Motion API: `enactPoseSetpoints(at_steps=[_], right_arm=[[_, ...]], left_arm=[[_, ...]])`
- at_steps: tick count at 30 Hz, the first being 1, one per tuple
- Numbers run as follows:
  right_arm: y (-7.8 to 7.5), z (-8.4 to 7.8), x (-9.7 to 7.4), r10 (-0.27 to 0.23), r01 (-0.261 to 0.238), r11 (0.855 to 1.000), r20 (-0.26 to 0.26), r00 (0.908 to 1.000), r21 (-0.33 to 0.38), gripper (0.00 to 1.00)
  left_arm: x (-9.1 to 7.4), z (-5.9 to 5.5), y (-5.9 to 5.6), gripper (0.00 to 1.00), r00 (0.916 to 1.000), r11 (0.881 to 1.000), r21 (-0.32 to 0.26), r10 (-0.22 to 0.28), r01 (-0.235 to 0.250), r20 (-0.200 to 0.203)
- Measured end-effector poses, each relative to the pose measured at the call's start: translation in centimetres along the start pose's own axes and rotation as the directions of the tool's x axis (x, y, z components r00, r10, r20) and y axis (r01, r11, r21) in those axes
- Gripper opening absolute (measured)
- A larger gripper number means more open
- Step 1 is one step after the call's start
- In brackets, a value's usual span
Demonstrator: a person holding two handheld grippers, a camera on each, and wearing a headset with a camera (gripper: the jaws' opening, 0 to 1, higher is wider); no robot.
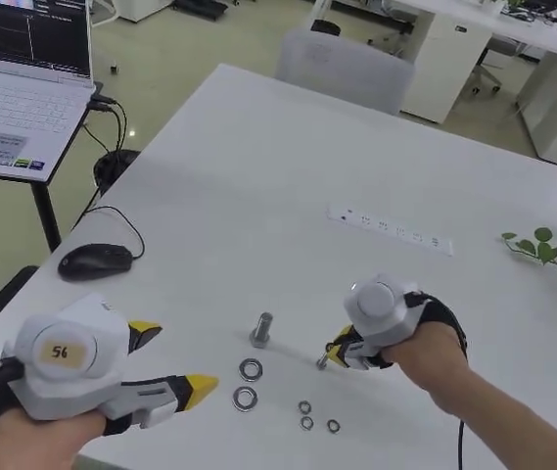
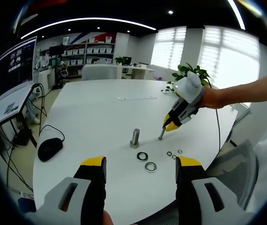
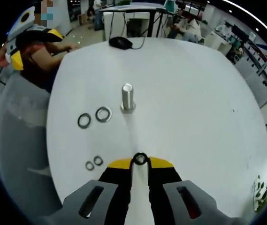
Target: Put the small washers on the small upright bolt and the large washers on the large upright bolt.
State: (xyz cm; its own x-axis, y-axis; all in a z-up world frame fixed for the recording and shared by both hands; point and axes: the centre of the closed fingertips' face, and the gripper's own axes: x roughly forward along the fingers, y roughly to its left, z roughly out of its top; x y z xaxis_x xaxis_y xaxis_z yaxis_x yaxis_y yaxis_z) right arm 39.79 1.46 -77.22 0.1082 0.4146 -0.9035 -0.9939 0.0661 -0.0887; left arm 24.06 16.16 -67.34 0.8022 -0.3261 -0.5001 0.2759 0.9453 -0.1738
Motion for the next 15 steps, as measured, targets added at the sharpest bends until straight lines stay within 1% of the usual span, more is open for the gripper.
enactPoseSetpoints(at_steps=[5,8,15], right_arm=[[0.0,-0.2,0.4,0.010,-0.010,1.000,-0.017,0.9998,0.002,0.13],[-0.1,-0.4,1.0,0.013,-0.013,1.000,-0.031,0.9994,0.010,0.13],[0.0,-0.7,2.0,0.024,-0.024,1.000,-0.051,0.9984,0.003,0.13]], left_arm=[[0.0,-0.1,0.0,0.59,1.0000,1.000,-0.002,0.002,-0.002,-0.002],[0.0,-0.1,0.0,0.59,1.0000,1.000,-0.002,0.002,-0.002,-0.003],[-0.1,-0.1,0.2,0.59,1.0000,1.000,-0.003,0.006,-0.006,-0.003]])
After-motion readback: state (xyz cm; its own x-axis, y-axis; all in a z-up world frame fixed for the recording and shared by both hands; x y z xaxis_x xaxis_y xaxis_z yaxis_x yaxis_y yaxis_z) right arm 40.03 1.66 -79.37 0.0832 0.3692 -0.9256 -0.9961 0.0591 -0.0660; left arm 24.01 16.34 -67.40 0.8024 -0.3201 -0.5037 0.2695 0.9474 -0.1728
